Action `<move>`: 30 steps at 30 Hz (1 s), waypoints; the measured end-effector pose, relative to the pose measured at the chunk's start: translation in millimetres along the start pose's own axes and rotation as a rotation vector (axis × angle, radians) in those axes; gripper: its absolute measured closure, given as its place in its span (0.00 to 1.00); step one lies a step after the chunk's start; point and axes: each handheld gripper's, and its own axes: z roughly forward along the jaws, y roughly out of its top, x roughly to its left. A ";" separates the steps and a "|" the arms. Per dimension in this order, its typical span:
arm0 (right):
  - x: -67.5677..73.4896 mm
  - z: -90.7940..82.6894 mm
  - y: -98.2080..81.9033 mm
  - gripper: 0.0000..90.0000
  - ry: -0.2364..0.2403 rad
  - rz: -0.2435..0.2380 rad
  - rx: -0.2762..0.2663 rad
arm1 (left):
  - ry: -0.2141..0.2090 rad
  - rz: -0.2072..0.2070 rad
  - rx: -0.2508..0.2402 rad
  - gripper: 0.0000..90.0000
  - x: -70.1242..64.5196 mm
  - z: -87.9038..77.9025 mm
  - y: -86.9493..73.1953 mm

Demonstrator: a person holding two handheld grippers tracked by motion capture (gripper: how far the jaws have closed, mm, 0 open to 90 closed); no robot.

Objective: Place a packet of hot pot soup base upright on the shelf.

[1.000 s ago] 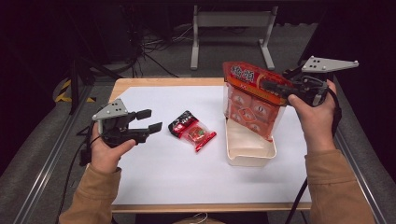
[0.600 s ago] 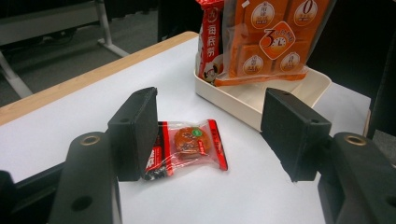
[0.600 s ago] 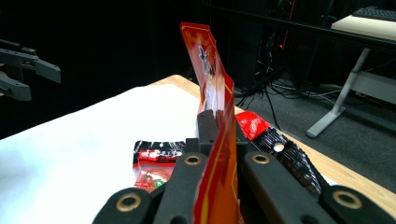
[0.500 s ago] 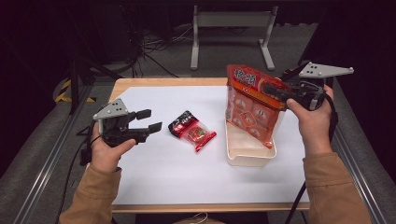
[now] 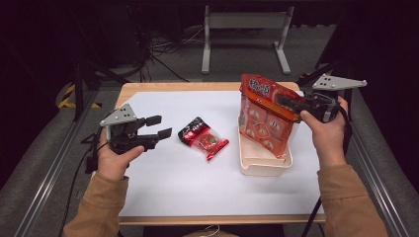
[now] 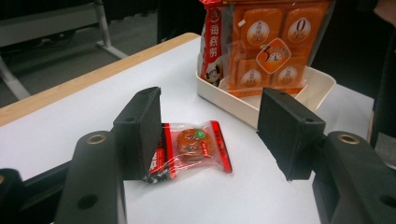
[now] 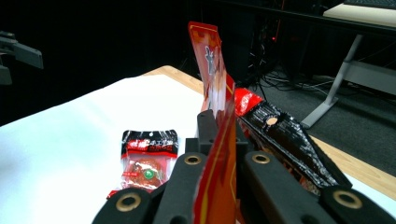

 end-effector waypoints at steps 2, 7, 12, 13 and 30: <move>-0.3 0.8 -1.7 1.00 0.002 -0.001 -0.001 | -0.009 -0.011 -0.003 0.46 0.1 0.7 -0.3; -1.3 1.6 -8.9 0.99 0.006 0.006 -0.012 | -0.027 -0.020 -0.010 0.47 2.9 2.9 -1.9; -3.5 2.7 -18.9 0.99 -0.001 0.020 -0.006 | -0.001 -0.020 -0.011 0.45 7.7 5.2 -4.7; -3.9 3.6 -21.4 0.99 0.001 0.023 -0.002 | 0.003 -0.018 -0.012 0.45 8.9 5.8 -5.2; -3.7 8.6 -47.8 0.99 -0.008 0.048 0.038 | 0.061 -0.044 0.070 0.36 23.2 21.0 -13.0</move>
